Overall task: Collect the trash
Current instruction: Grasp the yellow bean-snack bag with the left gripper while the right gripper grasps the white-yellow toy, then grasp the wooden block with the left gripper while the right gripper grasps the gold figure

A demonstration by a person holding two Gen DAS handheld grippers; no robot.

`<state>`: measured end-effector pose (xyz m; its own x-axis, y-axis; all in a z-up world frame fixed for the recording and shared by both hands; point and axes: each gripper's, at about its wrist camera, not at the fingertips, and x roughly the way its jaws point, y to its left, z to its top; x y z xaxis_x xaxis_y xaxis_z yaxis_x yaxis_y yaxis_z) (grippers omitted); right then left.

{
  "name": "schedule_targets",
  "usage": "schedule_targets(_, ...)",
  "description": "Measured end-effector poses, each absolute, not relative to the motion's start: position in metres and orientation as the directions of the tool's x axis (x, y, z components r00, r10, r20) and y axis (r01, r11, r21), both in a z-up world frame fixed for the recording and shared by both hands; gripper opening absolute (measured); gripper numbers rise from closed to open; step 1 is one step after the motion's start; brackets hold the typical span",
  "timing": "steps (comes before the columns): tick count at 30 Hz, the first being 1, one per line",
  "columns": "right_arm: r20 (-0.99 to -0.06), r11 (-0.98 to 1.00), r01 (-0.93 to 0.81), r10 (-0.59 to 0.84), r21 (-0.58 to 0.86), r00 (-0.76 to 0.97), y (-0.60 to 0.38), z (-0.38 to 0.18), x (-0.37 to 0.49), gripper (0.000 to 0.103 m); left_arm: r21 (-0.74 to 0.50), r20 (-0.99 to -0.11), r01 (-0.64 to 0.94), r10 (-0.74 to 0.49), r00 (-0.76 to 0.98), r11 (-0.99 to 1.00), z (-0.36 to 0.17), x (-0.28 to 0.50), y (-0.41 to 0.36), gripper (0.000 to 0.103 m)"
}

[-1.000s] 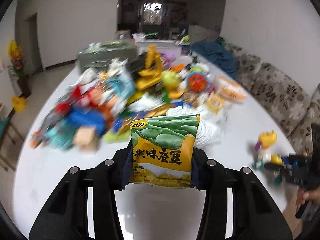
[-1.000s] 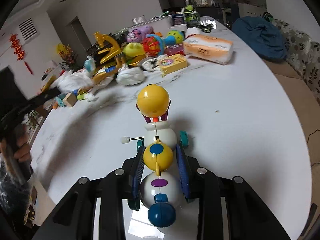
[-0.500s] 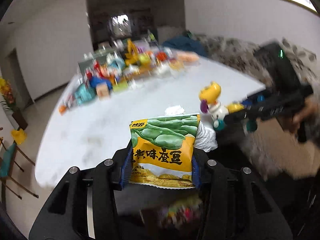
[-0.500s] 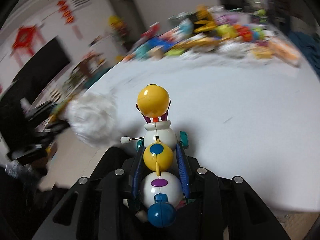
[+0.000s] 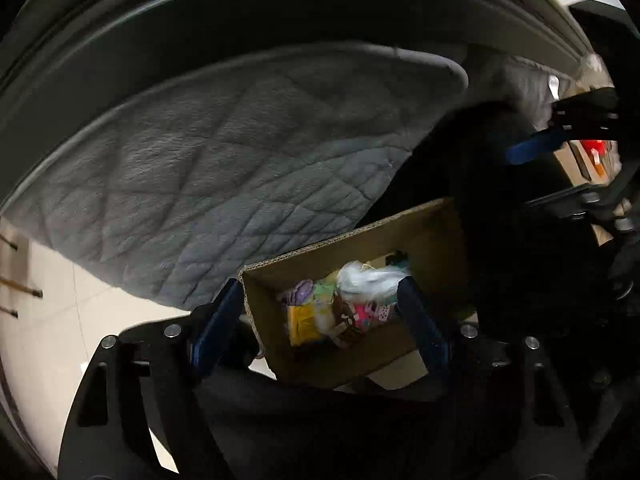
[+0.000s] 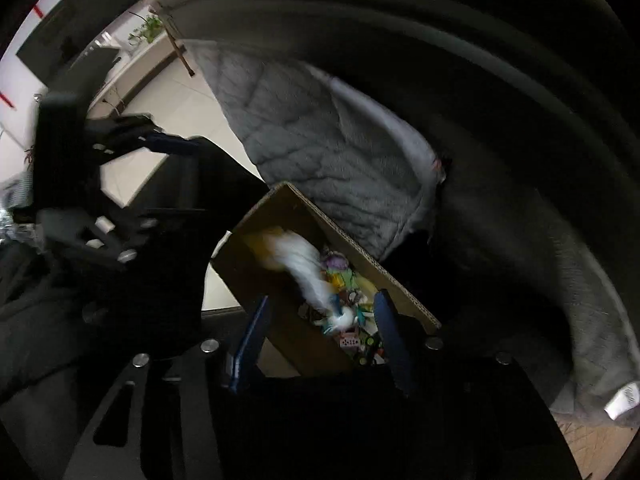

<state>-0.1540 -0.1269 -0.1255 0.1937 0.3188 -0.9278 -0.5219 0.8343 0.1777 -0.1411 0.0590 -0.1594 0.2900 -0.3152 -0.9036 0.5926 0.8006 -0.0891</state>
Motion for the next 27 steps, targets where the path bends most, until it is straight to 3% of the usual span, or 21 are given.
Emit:
schedule_targets(3, -0.87, 0.812, -0.546, 0.408, 0.207, 0.277, -0.144, -0.067, -0.158, 0.058, -0.122, -0.863, 0.596, -0.381, 0.331, 0.794, -0.125, -0.147, 0.064, 0.077)
schedule_targets(5, -0.815, 0.822, -0.54, 0.433, 0.183, 0.384, -0.16, -0.018, -0.145, 0.072, -0.138, -0.82, 0.598, -0.429, 0.378, 0.79, -0.092, -0.148, 0.065, 0.078)
schedule_targets(6, -0.793, 0.835, -0.529, 0.423, 0.152, 0.439, -0.166, 0.002, -0.138, 0.073, -0.141, -0.795, 0.597, -0.45, 0.407, 0.789, -0.076, -0.146, 0.067, 0.082)
schedule_targets(10, -0.717, 0.886, -0.461, 0.292, -0.046, 0.633, -0.179, 0.056, -0.053, 0.073, -0.12, -0.677, 0.585, -0.497, 0.543, 0.802, -0.018, -0.128, 0.064, 0.089)
schedule_targets(15, -0.694, 0.841, -0.446, 0.122, -0.307, 0.709, -0.154, 0.056, 0.067, 0.073, -0.106, -0.608, 0.512, -0.463, 0.645, 0.852, 0.011, -0.09, 0.057, 0.089)
schedule_targets(18, -0.707, 0.739, -0.495, 0.036, -0.457, 0.706, -0.135, 0.033, 0.124, 0.066, -0.126, -0.624, 0.468, -0.437, 0.648, 0.875, 0.01, -0.068, 0.055, 0.089)
schedule_targets(20, -0.726, 0.684, -0.533, 0.006, -0.499, 0.687, -0.123, 0.016, 0.149, 0.055, -0.13, -0.637, 0.449, -0.422, 0.646, 0.884, 0.011, -0.055, 0.051, 0.089)
schedule_targets(22, -0.753, 0.65, -0.558, -0.034, -0.516, 0.657, -0.116, -0.004, 0.169, 0.038, -0.124, -0.652, 0.422, -0.394, 0.648, 0.898, 0.011, -0.04, 0.048, 0.089)
schedule_targets(24, -0.721, 0.624, -0.539, -0.057, -0.566, 0.691, -0.116, -0.009, 0.17, 0.036, -0.12, -0.666, 0.392, -0.366, 0.65, 0.912, 0.01, -0.02, 0.044, 0.089)
schedule_targets(27, -0.724, 0.74, -0.522, 0.068, -0.425, 0.686, -0.139, 0.02, 0.149, 0.035, -0.102, -0.657, 0.357, -0.333, 0.677, 0.928, 0.014, 0.015, 0.037, 0.089)
